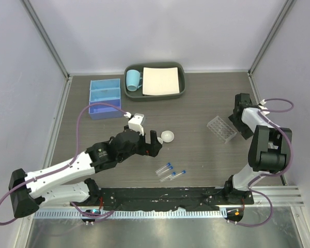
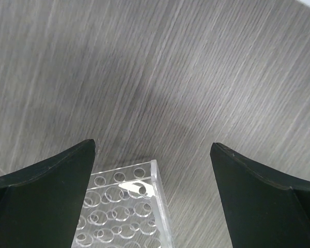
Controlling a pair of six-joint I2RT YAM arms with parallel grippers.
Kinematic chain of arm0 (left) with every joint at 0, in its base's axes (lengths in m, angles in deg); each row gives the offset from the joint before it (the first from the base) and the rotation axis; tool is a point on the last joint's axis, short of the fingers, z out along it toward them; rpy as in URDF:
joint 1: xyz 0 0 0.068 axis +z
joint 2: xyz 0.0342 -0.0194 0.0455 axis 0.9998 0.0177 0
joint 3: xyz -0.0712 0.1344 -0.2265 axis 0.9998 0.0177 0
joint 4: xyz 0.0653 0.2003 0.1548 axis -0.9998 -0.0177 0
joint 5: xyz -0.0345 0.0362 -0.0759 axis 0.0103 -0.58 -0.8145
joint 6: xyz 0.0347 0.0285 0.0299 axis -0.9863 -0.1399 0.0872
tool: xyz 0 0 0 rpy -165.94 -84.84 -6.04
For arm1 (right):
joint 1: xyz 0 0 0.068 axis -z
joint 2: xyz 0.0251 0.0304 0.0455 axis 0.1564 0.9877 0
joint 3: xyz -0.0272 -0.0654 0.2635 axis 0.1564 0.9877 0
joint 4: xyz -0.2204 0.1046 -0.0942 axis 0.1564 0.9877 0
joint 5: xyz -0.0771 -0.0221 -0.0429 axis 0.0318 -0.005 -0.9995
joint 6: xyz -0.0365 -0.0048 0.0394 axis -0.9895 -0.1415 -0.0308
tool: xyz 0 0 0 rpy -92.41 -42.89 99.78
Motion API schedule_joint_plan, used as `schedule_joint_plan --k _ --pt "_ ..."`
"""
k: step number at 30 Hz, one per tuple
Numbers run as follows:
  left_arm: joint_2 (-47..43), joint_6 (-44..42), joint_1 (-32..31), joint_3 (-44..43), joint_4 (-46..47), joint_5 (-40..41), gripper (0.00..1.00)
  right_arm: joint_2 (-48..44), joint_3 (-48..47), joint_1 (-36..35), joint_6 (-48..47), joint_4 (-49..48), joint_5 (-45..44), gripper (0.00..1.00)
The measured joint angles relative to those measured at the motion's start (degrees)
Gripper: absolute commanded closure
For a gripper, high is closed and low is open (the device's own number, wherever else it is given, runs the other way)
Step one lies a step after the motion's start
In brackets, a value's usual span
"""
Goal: Organize the chemistry lab equipment
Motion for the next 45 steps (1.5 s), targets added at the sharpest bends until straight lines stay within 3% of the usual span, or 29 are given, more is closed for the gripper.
schedule_joint_plan --k 12,24,41,45 --pt "-0.81 0.02 0.0 1.01 -0.24 0.42 0.0 4.09 3.58 -3.63 5.62 -4.42 3.41 0.01" --pt "-0.74 0.11 0.0 2.12 -0.42 1.92 0.0 9.35 -2.32 -12.07 9.35 -3.21 1.2 0.01" --pt "0.48 1.01 0.0 3.32 -0.42 2.03 0.01 11.82 -7.04 -15.56 11.34 -2.47 2.82 0.0" --pt "0.7 -0.35 -0.35 3.34 -0.42 1.46 0.02 10.27 -7.56 -15.8 9.42 0.33 -1.44 0.0"
